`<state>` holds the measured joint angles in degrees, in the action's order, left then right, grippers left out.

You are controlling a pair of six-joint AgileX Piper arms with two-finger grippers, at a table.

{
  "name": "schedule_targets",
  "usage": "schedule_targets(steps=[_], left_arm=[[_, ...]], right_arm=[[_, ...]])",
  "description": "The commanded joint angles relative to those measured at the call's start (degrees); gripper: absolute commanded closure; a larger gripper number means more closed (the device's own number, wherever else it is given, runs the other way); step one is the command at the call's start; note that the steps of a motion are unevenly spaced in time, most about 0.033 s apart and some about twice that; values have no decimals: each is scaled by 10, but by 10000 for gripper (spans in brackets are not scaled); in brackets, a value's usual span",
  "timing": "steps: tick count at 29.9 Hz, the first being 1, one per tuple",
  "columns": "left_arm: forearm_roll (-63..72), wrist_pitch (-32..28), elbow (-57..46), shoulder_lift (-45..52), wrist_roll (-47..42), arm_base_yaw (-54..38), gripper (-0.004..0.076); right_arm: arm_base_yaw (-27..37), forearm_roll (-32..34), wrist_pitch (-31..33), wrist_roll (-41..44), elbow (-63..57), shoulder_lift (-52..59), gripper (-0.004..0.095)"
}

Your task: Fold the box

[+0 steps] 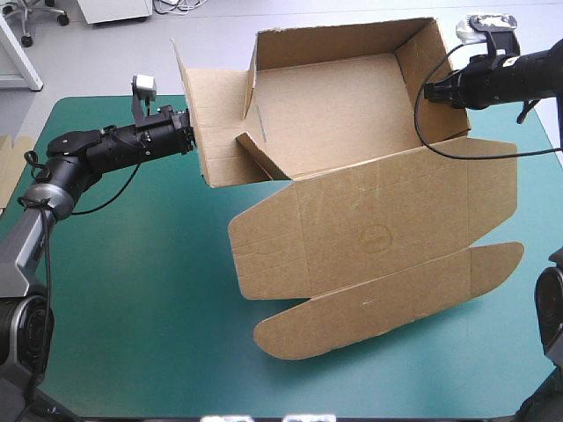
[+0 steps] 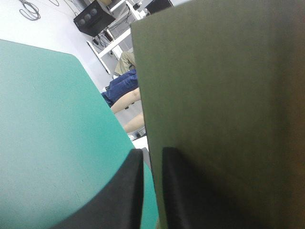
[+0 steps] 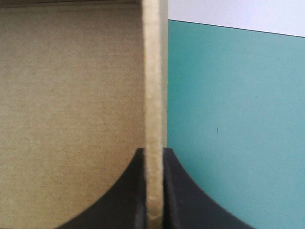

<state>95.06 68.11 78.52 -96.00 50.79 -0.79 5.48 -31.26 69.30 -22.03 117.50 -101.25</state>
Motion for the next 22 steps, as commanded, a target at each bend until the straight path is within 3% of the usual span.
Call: schedule_targets(steps=[1,7,22], left_arm=[[82,66,35,31,-24,8,589],[71,66,95,31,-54,24,492],[28,62,142,31,-104,38,466]], right_arm=[[3,-26,-31,6,15,24,912],[3,-23,-37,6,15,24,912],[3,-26,-34,11,15,24,911]])
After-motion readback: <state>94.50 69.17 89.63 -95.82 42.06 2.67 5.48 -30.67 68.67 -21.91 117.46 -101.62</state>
